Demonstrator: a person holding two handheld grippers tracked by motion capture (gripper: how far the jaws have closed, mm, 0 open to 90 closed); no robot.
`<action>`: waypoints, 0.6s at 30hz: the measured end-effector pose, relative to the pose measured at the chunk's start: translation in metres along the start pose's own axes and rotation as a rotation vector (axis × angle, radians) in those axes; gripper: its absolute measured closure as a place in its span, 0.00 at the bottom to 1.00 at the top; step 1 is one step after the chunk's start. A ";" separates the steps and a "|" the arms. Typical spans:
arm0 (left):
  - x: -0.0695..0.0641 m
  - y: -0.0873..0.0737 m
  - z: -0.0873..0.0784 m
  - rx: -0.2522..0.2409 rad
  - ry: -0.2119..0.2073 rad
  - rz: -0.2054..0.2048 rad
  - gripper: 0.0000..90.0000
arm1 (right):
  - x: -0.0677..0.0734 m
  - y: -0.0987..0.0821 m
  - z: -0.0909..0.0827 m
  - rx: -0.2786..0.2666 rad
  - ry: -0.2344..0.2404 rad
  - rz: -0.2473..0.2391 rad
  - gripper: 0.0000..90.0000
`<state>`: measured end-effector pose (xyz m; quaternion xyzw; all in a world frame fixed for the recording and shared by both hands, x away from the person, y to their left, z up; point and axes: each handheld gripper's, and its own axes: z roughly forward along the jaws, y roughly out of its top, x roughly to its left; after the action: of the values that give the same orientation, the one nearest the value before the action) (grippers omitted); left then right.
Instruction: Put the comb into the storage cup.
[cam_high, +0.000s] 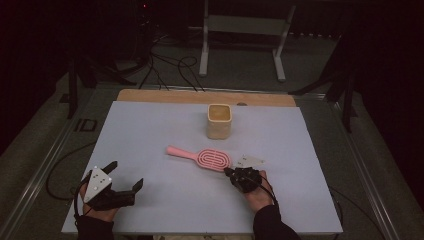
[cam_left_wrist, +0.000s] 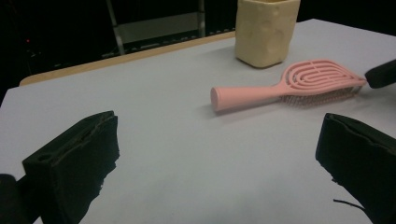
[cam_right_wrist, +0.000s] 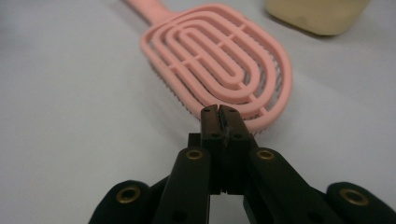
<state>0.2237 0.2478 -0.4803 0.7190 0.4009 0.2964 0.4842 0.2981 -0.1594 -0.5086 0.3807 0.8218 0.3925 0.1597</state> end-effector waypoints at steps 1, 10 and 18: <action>0.000 0.000 0.000 0.000 0.000 0.000 0.00 | 0.000 0.000 0.000 0.000 0.000 0.000 1.00; 0.000 0.000 0.001 0.001 0.000 0.004 0.00 | -0.008 0.015 0.021 0.027 -0.030 0.042 1.00; 0.001 0.000 0.000 -0.003 0.003 0.001 0.00 | -0.010 0.033 0.044 0.045 -0.053 0.025 1.00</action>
<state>0.2236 0.2485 -0.4802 0.7179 0.4009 0.2984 0.4845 0.3458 -0.1306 -0.5113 0.4045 0.8213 0.3656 0.1678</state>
